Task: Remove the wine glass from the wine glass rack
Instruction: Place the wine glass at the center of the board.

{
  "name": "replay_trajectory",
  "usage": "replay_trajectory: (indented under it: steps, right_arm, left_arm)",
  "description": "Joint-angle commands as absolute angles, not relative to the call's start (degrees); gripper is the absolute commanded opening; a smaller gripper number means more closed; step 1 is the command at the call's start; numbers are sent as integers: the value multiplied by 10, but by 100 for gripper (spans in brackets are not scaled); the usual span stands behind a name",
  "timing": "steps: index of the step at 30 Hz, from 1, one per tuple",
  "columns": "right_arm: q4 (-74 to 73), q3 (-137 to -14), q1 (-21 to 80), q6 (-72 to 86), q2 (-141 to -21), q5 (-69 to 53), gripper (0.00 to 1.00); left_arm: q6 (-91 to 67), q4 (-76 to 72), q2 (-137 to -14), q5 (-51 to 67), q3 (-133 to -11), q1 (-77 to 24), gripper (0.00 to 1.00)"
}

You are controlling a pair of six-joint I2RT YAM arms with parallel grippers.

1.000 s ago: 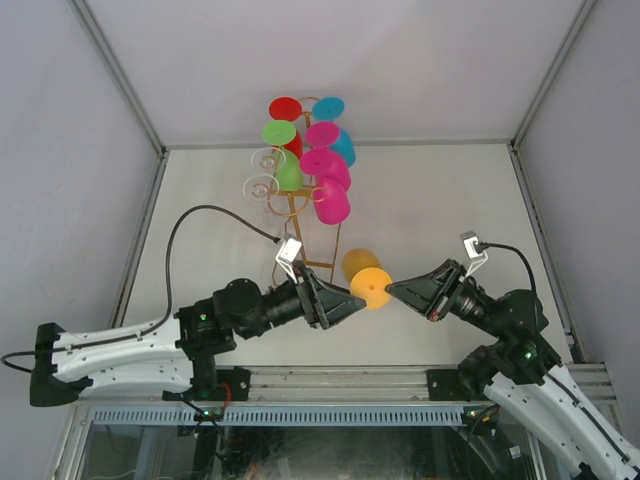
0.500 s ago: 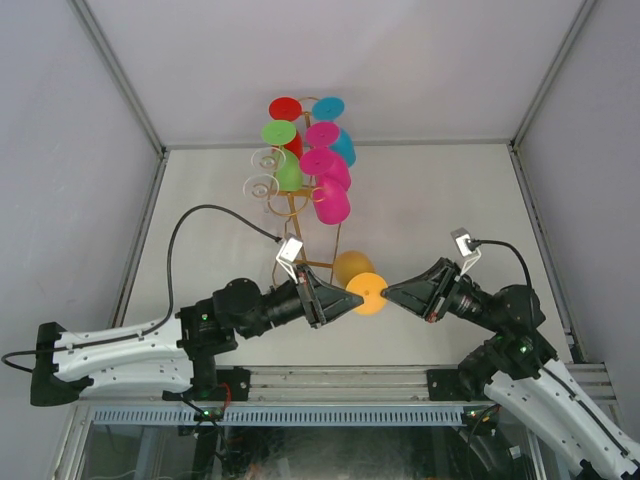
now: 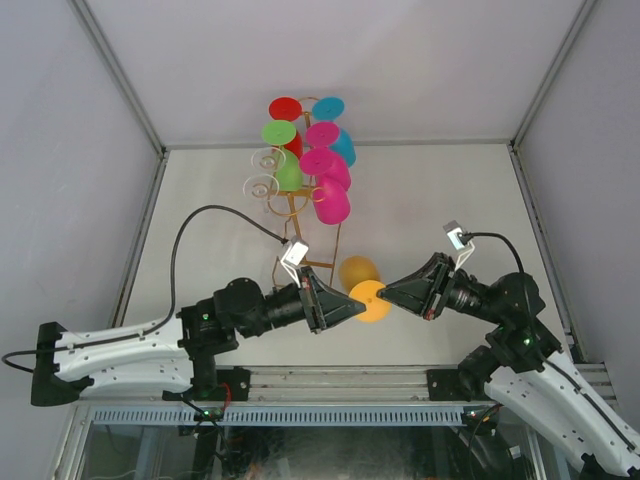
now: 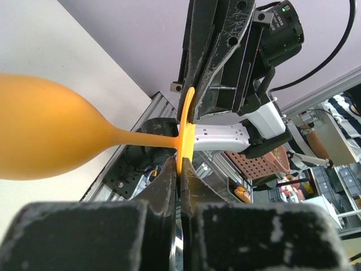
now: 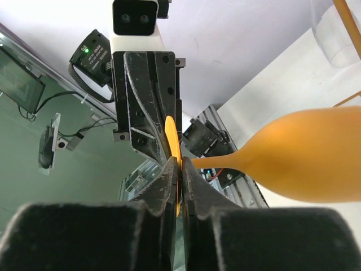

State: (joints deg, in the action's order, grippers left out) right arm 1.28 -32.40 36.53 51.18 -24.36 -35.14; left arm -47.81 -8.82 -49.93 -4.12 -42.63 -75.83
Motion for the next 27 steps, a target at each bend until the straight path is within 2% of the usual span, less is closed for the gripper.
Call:
replay_trajectory:
  steps: [1,3,6,13,21,25,27]
  right_arm:
    - [9,-345,369,483,-242,-349,0]
    - [13,-344,372,470,-233,-349,0]
    - [6,-342,376,436,-214,-333,0]
    - [23,-323,376,413,-181,-311,0]
    - [100,-278,378,461,-171,-309,0]
    - [84,-276,378,457,-157,-306,0]
    - [78,-275,378,461,-152,-304,0]
  left_arm:
    - [-466,-127,-498,-8,-436,-761,5]
    - [-473,-129,-498,-9,-433,-762,19]
    - [-492,-130,-503,-4,-434,-762,30]
    - [-545,-178,-532,36,-430,-762,35]
    - [-570,-204,-560,45,-429,-761,26]
    - [-561,-203,-546,24,-414,-762,4]
    - [-551,-200,-539,17,-408,-762,0]
